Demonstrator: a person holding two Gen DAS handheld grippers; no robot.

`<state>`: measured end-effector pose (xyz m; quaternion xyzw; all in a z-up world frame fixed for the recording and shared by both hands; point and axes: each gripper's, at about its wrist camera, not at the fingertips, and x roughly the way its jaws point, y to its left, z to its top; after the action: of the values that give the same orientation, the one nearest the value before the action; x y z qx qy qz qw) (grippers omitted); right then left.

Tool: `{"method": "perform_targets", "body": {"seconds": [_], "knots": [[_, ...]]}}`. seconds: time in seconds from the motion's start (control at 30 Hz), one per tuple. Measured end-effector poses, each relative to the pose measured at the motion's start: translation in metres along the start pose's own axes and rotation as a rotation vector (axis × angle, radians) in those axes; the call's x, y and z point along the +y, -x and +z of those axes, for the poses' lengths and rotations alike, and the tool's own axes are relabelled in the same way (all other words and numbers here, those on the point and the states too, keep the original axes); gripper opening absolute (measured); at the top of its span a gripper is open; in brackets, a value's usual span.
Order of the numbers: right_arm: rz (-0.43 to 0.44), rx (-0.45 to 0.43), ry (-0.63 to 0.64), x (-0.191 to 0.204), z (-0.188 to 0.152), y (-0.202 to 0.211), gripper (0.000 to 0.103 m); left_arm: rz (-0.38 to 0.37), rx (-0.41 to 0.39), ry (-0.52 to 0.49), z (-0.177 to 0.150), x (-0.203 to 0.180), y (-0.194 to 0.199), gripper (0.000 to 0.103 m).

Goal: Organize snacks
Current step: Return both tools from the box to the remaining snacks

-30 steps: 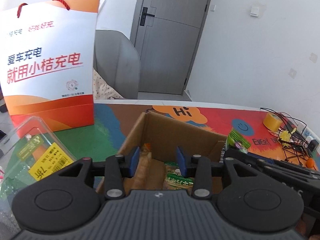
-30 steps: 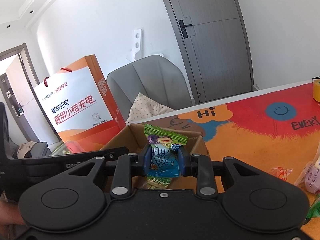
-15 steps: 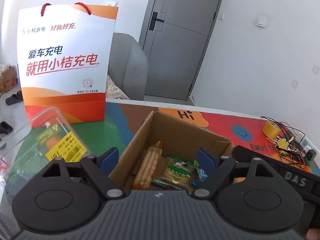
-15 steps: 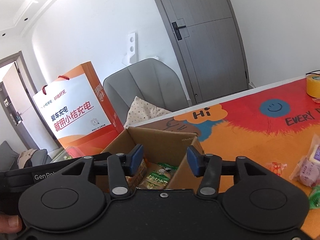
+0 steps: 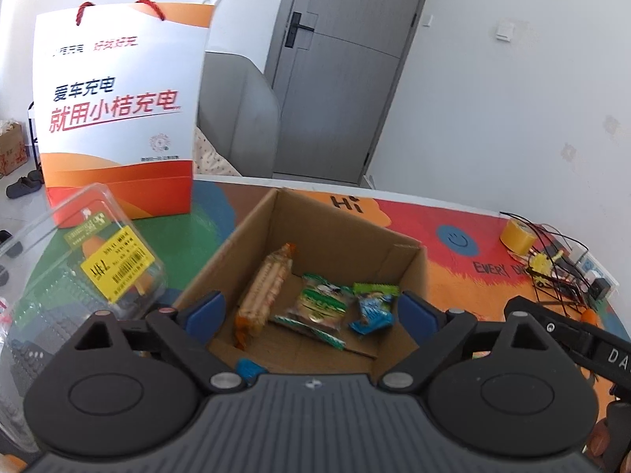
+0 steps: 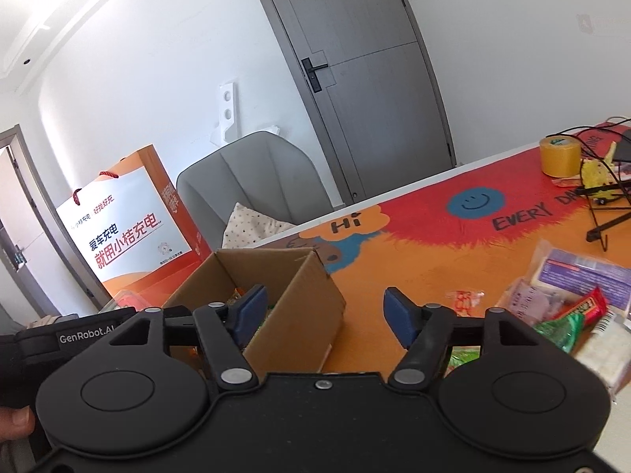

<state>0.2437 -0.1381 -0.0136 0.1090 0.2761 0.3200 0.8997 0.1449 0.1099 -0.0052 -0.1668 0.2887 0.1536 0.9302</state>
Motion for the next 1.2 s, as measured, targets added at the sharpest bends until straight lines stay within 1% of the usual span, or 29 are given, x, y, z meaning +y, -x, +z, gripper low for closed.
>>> {"method": "perform_targets", "body": {"seconds": [0.13,0.3,0.37,0.47,0.6,0.7,0.9,1.03,1.2], "knots": [[-0.009,-0.015,-0.016,-0.014,-0.003,0.014,0.075,-0.020,0.006,-0.029,-0.004,-0.018,0.004,0.094],[-0.033,-0.018,-0.024,-0.030,-0.006,0.031,0.077,-0.050,0.007,-0.054,-0.012,-0.041,0.011,0.095],[-0.037,-0.029,-0.036,-0.038,-0.008,0.039,0.081,-0.064,0.014,-0.068,-0.015,-0.050,0.012,0.095],[-0.048,-0.042,-0.047,-0.047,-0.010,0.048,0.084,-0.085,0.013,-0.084,-0.021,-0.062,0.014,0.095],[-0.069,-0.055,-0.054,-0.058,-0.014,0.059,0.086,-0.100,0.005,-0.104,-0.027,-0.075,0.019,0.096],[-0.085,-0.065,-0.059,-0.067,-0.017,0.068,0.088,-0.113,-0.002,-0.110,-0.030,-0.083,0.022,0.100],[-0.116,-0.071,-0.082,-0.085,-0.022,0.081,0.091,-0.137,0.009,-0.140,-0.036,-0.098,0.023,0.100],[-0.137,-0.069,-0.076,-0.093,-0.026,0.084,0.095,-0.157,0.014,-0.149,-0.040,-0.105,0.024,0.100],[-0.150,-0.064,-0.082,-0.103,-0.030,0.087,0.095,-0.187,0.034,-0.145,-0.046,-0.110,0.022,0.100]]}}
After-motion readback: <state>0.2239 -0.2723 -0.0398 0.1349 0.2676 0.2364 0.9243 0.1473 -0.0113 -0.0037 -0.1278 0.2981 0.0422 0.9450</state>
